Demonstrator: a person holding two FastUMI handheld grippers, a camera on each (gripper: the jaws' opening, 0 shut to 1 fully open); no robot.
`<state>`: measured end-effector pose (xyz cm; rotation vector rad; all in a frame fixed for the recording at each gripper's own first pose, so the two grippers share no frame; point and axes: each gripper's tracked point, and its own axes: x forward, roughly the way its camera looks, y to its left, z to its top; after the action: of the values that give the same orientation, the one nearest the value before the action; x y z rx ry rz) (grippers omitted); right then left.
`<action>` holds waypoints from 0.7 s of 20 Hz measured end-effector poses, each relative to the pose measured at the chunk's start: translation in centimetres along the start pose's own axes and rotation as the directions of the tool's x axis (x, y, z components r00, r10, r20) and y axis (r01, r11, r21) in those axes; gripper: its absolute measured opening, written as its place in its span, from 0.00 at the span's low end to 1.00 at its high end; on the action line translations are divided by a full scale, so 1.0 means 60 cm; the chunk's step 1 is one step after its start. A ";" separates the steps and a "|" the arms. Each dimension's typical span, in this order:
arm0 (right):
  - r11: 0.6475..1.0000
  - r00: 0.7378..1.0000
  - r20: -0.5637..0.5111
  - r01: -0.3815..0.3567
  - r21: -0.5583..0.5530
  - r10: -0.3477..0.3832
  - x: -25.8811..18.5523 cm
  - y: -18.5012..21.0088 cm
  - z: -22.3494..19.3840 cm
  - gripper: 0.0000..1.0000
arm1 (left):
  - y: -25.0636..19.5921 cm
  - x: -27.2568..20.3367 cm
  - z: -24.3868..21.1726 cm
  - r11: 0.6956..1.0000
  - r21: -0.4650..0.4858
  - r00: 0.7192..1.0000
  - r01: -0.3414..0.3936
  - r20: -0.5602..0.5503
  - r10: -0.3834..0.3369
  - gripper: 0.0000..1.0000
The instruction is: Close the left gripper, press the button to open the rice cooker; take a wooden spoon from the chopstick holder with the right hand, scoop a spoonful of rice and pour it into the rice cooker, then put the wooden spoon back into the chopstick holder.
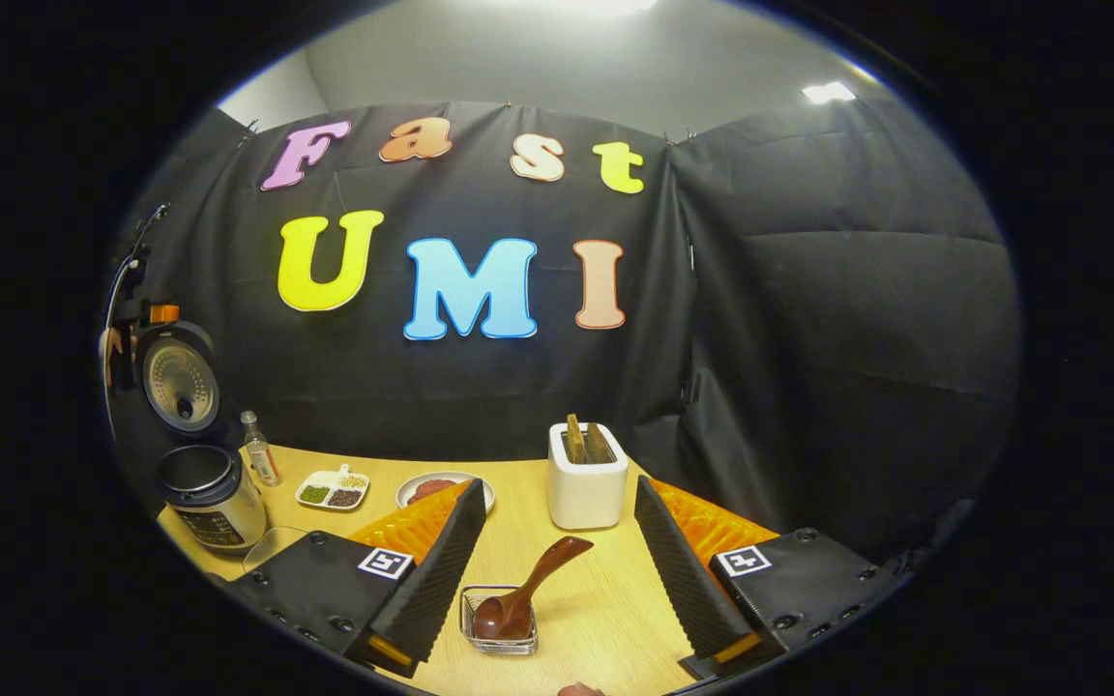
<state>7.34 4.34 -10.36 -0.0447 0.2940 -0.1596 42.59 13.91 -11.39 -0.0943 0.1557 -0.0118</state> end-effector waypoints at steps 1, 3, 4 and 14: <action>1.000 1.000 0.002 -0.007 -0.002 0.007 0.000 0.001 0.001 0.98 | -0.005 -0.004 -0.004 1.000 -0.006 1.000 0.005 -0.013 -0.005 0.80; 1.000 1.000 0.006 -0.024 -0.007 0.024 0.000 0.006 0.004 0.98 | -0.014 -0.029 -0.007 1.000 0.001 1.000 0.016 -0.010 -0.016 0.83; 0.999 0.999 0.010 -0.033 -0.010 0.033 0.000 0.010 0.006 0.98 | -0.021 -0.049 -0.017 1.000 -0.001 1.000 0.022 -0.015 -0.022 0.82; 0.992 0.992 0.005 -0.123 -0.013 0.124 -0.009 0.017 -0.001 0.98 | -0.081 -0.197 -0.092 0.998 -0.007 0.995 0.064 -0.077 -0.065 0.83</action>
<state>6.99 5.46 -10.33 -0.0392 0.2914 -0.0347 30.03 8.77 -14.56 -0.1037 0.2302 -0.0796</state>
